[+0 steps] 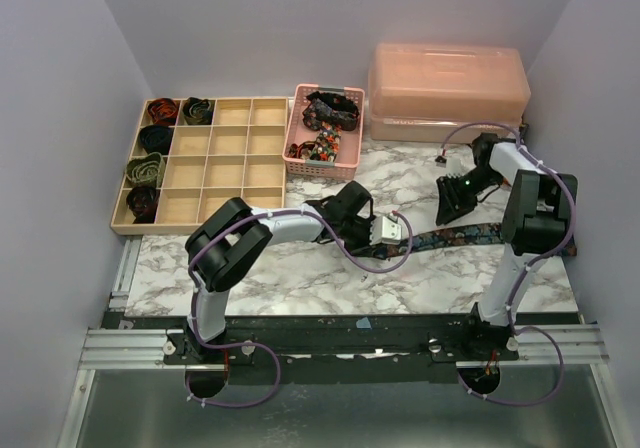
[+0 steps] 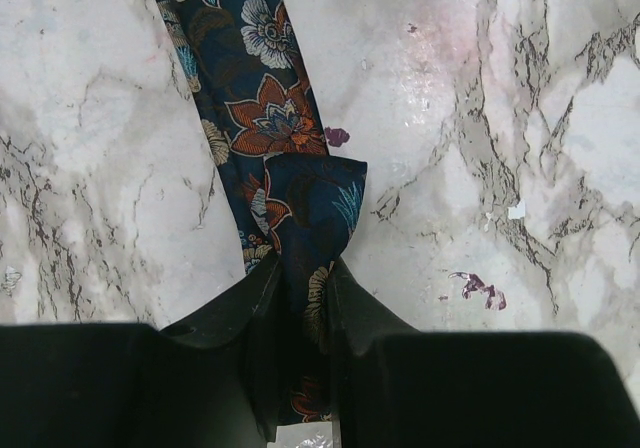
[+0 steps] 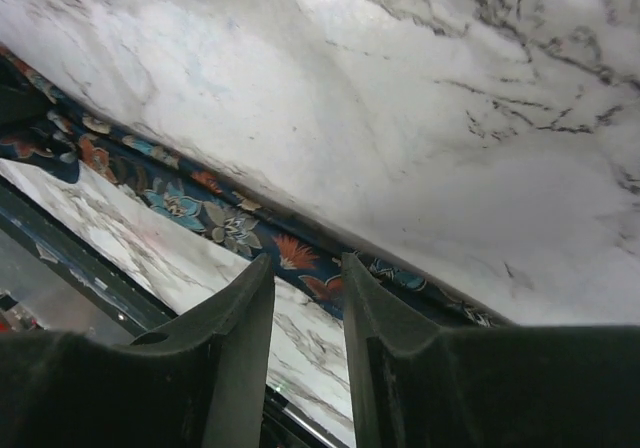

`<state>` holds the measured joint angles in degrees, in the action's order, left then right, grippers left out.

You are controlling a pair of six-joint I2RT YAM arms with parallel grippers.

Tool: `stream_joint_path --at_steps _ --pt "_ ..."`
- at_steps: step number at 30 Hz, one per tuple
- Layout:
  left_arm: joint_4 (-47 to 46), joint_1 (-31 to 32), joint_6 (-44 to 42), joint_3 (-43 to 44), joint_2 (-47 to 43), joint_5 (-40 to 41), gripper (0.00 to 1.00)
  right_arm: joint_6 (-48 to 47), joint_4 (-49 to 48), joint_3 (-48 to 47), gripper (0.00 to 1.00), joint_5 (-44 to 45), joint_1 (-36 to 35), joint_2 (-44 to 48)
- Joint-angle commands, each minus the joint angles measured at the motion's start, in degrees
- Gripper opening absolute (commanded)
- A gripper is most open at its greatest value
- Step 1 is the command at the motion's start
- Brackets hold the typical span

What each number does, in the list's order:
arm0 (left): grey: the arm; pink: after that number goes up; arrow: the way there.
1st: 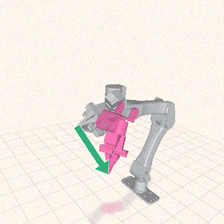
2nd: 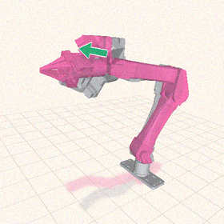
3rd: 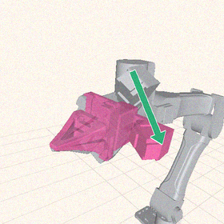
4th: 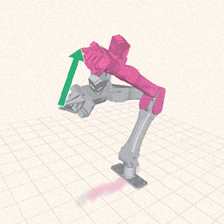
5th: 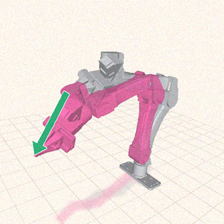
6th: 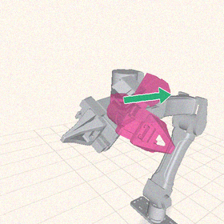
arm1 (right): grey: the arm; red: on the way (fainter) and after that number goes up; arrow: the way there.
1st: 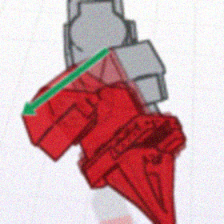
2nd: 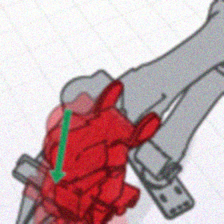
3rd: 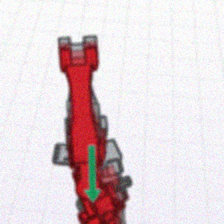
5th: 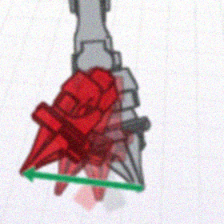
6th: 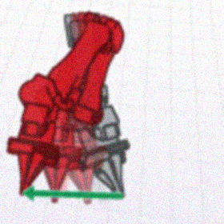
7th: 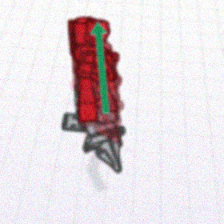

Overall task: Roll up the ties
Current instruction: Roll the tie at the center of the board.

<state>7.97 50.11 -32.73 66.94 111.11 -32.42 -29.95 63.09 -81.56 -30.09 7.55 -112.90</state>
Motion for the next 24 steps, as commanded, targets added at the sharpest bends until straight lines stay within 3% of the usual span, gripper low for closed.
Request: stream_joint_path --at_steps 1,10,15,20,21,22,24 --pt "7.98 -0.62 -1.11 -1.39 0.77 -0.44 0.19 0.49 -3.99 4.29 0.36 2.3 0.23 -1.75" --pt "8.39 -1.06 -0.49 -1.37 1.17 -0.14 0.18 -3.46 -4.96 15.07 0.3 8.19 0.22 6.84" --pt "8.41 -1.06 0.18 -2.28 1.13 -0.3 0.17 0.4 -3.43 7.31 0.37 11.36 2.4 9.99" --pt "7.48 -1.06 0.44 -3.49 0.69 -0.13 0.17 -1.66 3.06 -4.98 0.39 5.49 8.84 15.46" --pt "7.42 -1.06 0.32 -3.57 0.76 -0.11 0.17 -1.94 1.75 -6.03 0.43 4.97 9.54 18.3" --pt "7.47 -1.06 0.23 -3.57 0.79 -0.02 0.17 -1.48 -0.81 -5.69 0.53 5.58 9.62 22.72" --pt "7.35 -1.06 0.12 -3.58 0.82 0.01 0.17 -1.92 -10.22 0.84 0.99 8.58 9.62 31.08"
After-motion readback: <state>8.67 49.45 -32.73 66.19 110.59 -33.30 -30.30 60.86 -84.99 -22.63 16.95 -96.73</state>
